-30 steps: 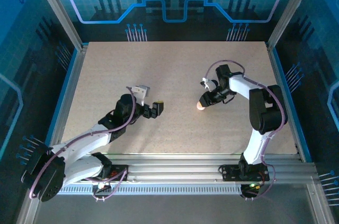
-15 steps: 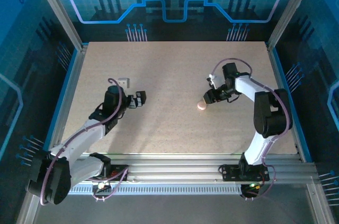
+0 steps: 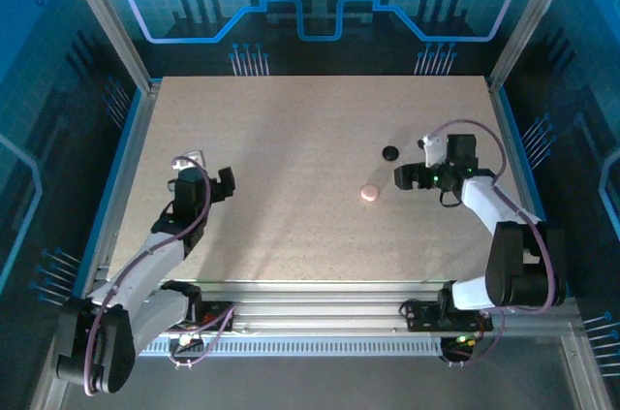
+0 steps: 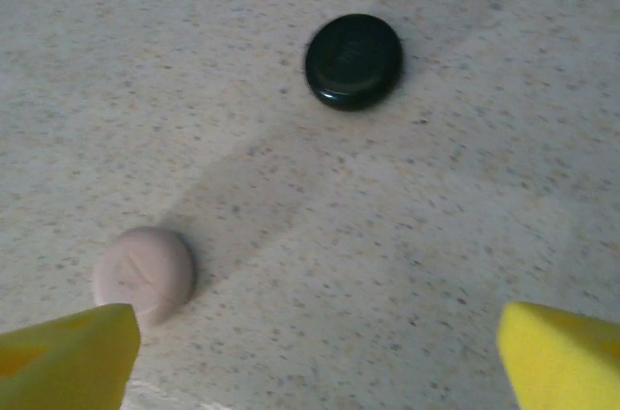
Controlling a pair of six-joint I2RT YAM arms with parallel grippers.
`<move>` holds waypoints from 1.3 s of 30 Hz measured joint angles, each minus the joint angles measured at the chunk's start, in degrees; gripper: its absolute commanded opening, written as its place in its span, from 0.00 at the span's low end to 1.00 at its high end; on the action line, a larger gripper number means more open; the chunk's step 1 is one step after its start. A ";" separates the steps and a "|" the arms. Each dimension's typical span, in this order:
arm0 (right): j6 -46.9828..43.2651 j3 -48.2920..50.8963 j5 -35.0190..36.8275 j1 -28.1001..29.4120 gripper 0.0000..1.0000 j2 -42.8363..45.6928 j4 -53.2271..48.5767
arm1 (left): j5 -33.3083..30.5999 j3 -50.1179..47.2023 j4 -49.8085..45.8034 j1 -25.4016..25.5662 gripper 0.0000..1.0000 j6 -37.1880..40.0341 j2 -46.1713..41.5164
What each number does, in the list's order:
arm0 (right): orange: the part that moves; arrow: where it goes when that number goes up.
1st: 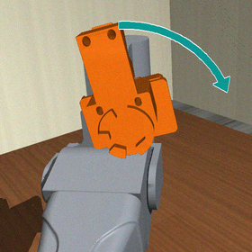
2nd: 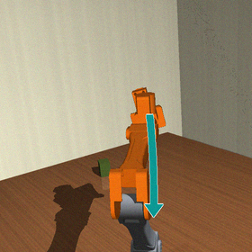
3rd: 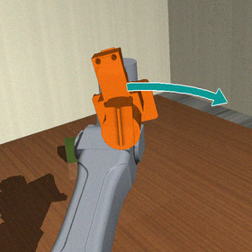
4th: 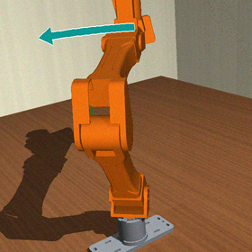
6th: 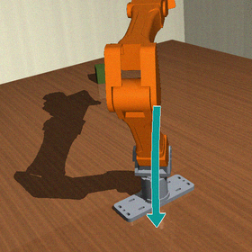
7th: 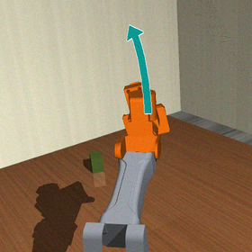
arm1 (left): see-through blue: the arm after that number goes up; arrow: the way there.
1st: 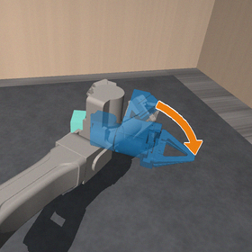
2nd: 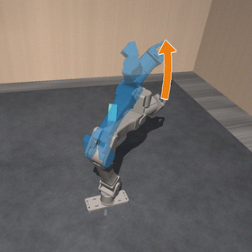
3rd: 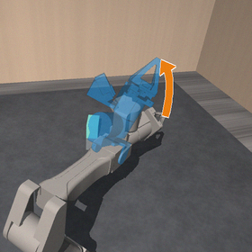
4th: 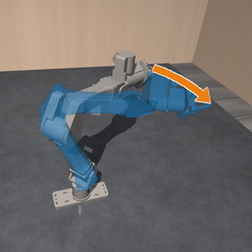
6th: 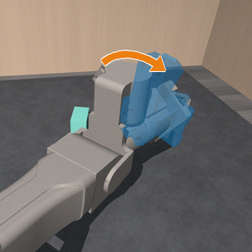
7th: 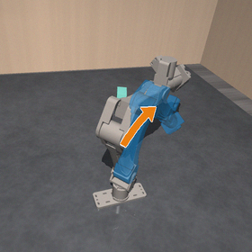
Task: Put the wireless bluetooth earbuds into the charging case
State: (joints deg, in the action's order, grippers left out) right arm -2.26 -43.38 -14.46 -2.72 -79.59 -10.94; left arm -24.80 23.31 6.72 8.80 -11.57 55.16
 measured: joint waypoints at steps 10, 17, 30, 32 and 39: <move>0.98 14.34 8.59 -0.92 1.00 5.64 17.09 | -3.48 -10.47 18.60 -1.11 0.99 4.70 4.72; 1.03 19.19 11.39 -1.16 1.00 11.04 26.05 | -0.90 -11.04 37.51 -1.20 0.99 7.76 15.34; 2.10 22.10 14.47 -1.18 1.00 8.55 40.15 | 3.78 -10.36 60.11 -1.95 0.99 13.46 36.41; 2.03 22.10 14.58 -0.96 1.00 7.93 41.35 | 4.31 -8.85 58.77 -3.08 0.99 13.00 35.85; 0.72 22.14 16.02 1.22 1.00 7.78 43.76 | 7.76 -3.48 51.82 -7.19 0.99 10.43 34.40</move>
State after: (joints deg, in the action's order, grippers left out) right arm -1.54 -21.23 1.56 -1.50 -71.81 32.82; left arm -17.04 19.84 58.54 1.61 -1.15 89.56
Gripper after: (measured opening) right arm 0.996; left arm 0.990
